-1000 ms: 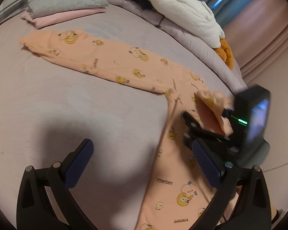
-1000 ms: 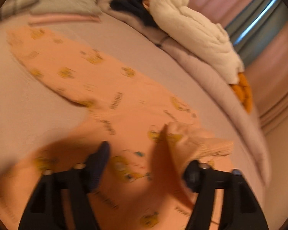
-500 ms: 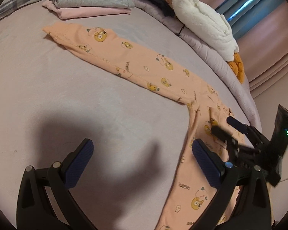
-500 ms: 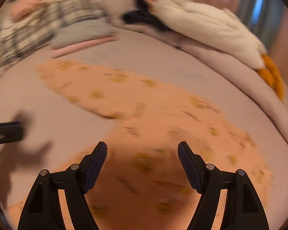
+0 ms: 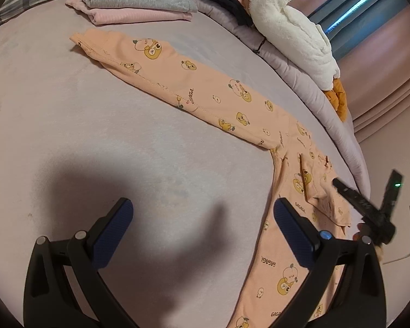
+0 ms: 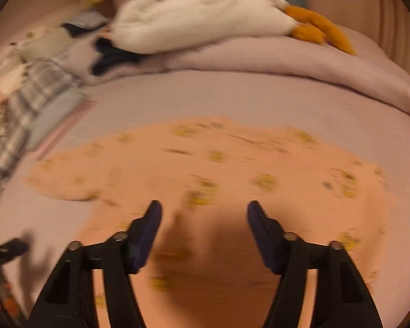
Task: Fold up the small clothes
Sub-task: 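Carry the held sleeve across the shirt body with the right gripper and release, then grasp the cuff of the other sleeve with the left gripper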
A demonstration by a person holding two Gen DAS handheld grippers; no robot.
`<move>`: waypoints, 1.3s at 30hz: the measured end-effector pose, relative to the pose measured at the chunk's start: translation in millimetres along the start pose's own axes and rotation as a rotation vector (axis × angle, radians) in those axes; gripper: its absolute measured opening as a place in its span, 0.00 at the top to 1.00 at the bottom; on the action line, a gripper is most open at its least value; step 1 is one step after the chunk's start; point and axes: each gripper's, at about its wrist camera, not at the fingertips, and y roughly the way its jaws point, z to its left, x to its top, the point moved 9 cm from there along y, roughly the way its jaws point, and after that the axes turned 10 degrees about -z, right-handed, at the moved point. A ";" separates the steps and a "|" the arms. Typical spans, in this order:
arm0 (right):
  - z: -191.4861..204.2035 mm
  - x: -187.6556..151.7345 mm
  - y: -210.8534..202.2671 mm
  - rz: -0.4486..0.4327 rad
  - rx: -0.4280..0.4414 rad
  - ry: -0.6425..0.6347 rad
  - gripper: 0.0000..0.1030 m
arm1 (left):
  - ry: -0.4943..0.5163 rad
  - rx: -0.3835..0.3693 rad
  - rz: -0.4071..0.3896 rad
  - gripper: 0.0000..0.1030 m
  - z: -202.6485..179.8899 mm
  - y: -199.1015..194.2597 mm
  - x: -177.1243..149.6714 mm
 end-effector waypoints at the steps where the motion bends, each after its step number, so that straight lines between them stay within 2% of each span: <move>1: -0.9 -2.1 6.4 0.011 -0.032 -0.029 0.47 | 0.000 0.000 0.002 0.00 -0.1 0.6 0.1; 3: -2.5 -9.5 22.5 0.045 -0.088 -0.071 0.54 | 0.002 -0.001 0.007 0.00 -1.1 1.8 -0.8; 6: 7.2 -9.7 38.4 0.042 -0.092 -0.096 0.55 | 0.009 0.003 0.013 0.00 -1.7 2.8 -2.5; 8: 34.9 -4.5 37.8 0.017 -0.004 -0.115 0.55 | 0.013 0.008 0.016 0.00 -1.7 4.0 -2.8; 11: 85.8 7.3 32.1 -0.011 0.242 -0.082 0.55 | 0.011 0.018 0.021 0.00 -1.5 6.1 -2.1; 13: 102.3 16.9 24.6 -0.034 0.367 -0.037 0.55 | 0.008 0.020 0.019 0.00 -1.6 6.5 -1.2; 15: 110.5 27.9 18.2 -0.077 0.397 -0.012 0.55 | 0.009 0.023 0.018 0.00 -2.2 7.0 0.1; 18: 89.3 26.0 21.4 -0.070 0.316 -0.016 0.55 | 0.007 0.027 0.015 0.00 -0.8 8.7 3.3; 20: 60.0 16.0 21.9 -0.060 0.156 -0.059 0.55 | -0.005 0.027 0.017 0.00 1.6 10.5 6.2; 23: 17.5 9.1 16.3 -0.070 0.026 -0.079 0.55 | -0.035 0.013 0.016 0.00 5.4 13.9 13.1; 25: -18.4 6.8 9.6 -0.075 -0.024 -0.017 0.55 | -0.073 -0.018 0.021 0.00 7.7 18.4 19.4; 29: -84.3 1.1 -8.6 -0.105 -0.082 0.120 0.55 | -0.172 -0.073 0.029 0.00 11.3 29.3 34.3; 32: -105.4 -14.7 -15.7 -0.090 -0.099 0.157 0.55 | -0.246 -0.106 0.012 0.00 14.5 35.4 48.8; 35: -112.1 -37.8 -7.1 -0.045 -0.101 0.144 0.56 | -0.322 -0.139 -0.006 0.00 21.9 43.3 65.7; 39: -106.7 -43.0 -17.0 -0.061 -0.113 0.099 0.57 | -0.431 -0.170 -0.009 0.01 41.3 56.9 89.1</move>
